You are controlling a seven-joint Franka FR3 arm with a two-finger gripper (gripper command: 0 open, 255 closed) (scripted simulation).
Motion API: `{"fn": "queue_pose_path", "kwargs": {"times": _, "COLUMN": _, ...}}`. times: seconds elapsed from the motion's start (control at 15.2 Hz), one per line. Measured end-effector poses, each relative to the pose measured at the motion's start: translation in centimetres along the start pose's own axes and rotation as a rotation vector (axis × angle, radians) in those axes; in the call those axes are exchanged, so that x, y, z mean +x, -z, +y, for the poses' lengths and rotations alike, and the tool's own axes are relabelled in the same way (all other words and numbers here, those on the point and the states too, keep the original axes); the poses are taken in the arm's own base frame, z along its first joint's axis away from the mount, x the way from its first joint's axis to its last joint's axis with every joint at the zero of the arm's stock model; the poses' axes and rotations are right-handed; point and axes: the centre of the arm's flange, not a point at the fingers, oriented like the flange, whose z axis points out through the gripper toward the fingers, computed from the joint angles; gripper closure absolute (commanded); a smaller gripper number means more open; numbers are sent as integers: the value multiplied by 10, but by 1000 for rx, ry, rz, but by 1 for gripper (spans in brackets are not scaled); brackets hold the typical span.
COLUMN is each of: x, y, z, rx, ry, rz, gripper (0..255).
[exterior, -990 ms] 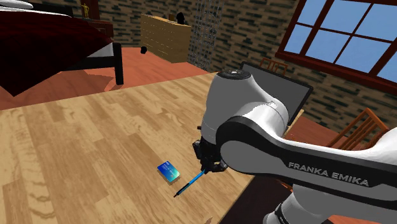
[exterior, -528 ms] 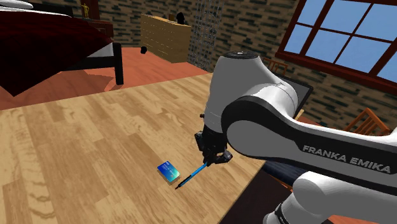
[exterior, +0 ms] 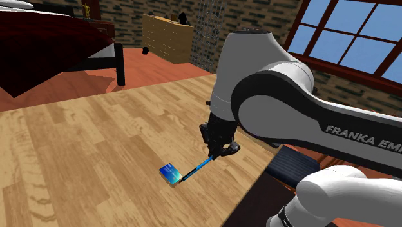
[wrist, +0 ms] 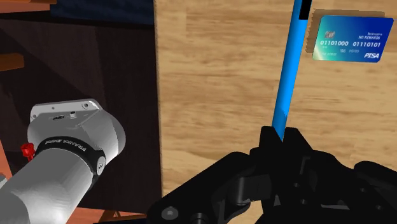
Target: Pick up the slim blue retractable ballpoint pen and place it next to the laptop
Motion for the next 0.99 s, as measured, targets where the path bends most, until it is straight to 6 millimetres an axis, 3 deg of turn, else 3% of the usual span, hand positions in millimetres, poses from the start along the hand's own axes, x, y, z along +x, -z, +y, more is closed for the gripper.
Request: {"fn": "queue_pose_path", "kwargs": {"times": 0.99, "x": 7, "y": 80, "z": -3, "rx": 0, "ry": 0, "rz": 0, "gripper": 255}}
